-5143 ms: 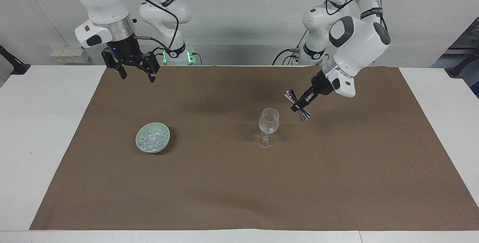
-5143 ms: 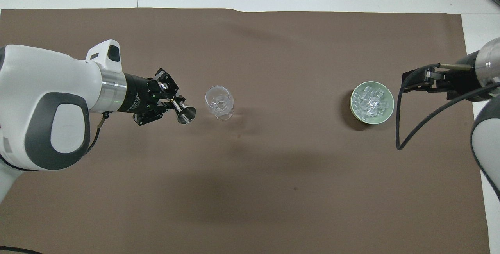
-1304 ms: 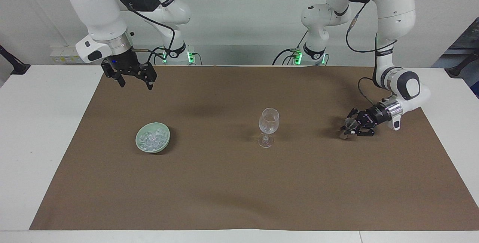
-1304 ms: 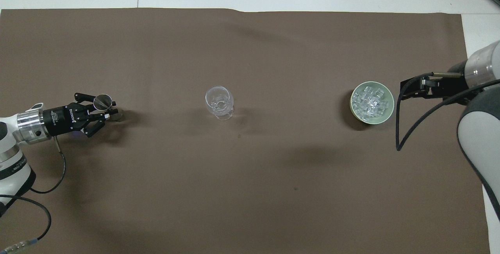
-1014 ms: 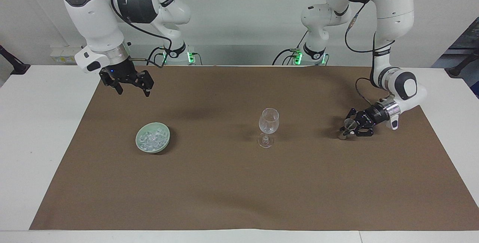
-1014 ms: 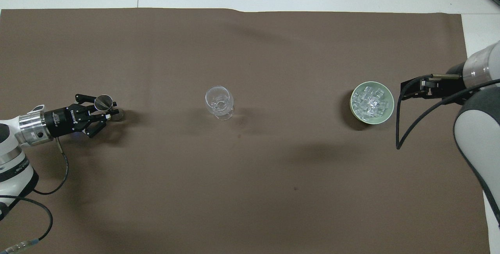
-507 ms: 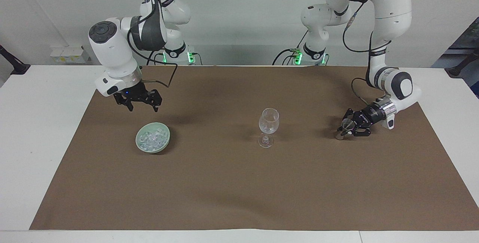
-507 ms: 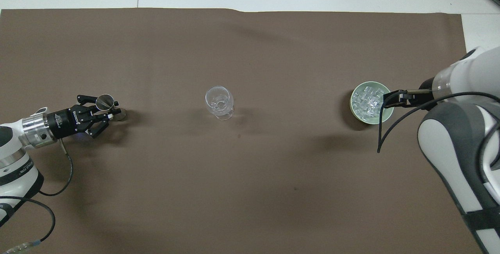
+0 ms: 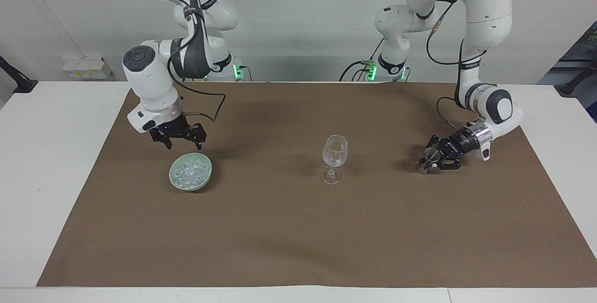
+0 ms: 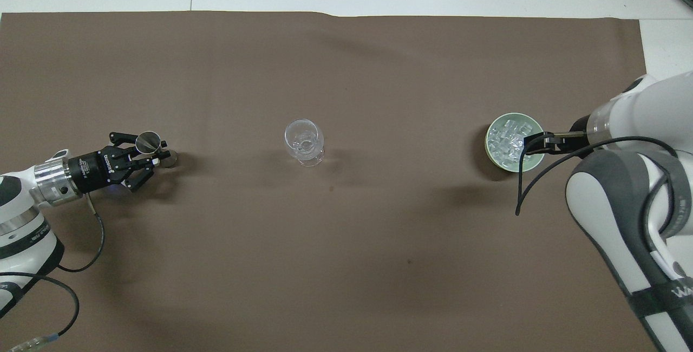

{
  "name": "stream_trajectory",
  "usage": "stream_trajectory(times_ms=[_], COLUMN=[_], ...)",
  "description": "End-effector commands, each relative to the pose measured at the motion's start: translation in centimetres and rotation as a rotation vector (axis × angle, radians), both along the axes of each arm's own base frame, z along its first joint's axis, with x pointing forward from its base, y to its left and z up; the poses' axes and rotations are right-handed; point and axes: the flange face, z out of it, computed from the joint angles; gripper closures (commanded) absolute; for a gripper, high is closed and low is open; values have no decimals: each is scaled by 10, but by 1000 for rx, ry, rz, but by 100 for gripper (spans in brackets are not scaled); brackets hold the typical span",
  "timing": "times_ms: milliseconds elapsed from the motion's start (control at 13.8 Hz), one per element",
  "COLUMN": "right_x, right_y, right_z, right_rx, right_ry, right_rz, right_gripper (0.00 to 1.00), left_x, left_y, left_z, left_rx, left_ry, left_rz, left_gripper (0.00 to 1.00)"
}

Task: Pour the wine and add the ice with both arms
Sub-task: 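Release the bottle with the left gripper while the right gripper enters the cup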

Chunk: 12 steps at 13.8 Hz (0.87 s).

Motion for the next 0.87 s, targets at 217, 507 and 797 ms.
stream_trajectory(times_ms=[217,507,797], right_x=[-14,-5,4], right_y=[-3,-8,-11], right_z=[-35,-46,-47], right_rx=[-1,-50,-60], right_ry=[-19,-59,-104], right_rz=[40,84,119], right_gripper=[0,0,1], left_x=[-8,-8,-2], left_y=[-3,-2,-2], left_z=[5,5,9], left_rx=[16,37,59], left_ry=[-14,-13,-20], left_rz=[11,-23,-67], left_gripper=[73,57,0])
